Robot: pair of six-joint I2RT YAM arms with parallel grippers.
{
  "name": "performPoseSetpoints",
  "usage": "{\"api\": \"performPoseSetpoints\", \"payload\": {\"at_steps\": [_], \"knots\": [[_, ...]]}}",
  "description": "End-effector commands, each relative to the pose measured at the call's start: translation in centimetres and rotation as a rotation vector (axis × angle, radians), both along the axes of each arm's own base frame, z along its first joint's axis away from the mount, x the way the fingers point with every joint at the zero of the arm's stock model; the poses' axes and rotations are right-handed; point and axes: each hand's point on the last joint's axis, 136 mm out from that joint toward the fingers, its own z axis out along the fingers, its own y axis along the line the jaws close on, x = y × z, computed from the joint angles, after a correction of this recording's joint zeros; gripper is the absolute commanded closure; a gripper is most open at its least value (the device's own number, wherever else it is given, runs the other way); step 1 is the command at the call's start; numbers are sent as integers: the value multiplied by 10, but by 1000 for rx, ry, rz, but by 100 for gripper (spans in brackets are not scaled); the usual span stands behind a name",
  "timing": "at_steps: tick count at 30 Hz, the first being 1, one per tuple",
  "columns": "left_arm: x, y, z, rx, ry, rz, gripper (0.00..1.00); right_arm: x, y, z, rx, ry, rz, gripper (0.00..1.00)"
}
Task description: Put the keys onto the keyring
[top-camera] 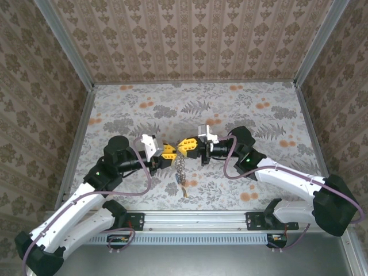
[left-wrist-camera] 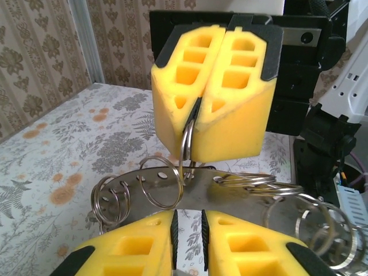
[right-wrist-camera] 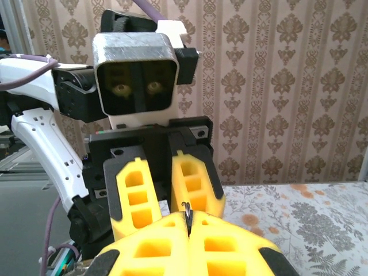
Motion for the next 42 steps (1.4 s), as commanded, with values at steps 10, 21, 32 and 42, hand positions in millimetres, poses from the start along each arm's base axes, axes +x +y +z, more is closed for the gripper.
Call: {"api": "performPoseSetpoints", "payload": {"at_steps": [10, 21, 32, 42], "knots": [[-20, -2, 35, -80, -53, -92, 79, -14, 9, 17, 1, -117, 71, 100], [-31, -1, 41, -85, -65, -139, 81, -19, 9, 13, -26, -136, 85, 100], [-29, 1, 43, -73, -78, -122, 83, -25, 6, 2, -82, -170, 100, 100], [-21, 4, 40, -50, -85, -72, 80, -30, 4, 1, -91, -177, 123, 100]]}}
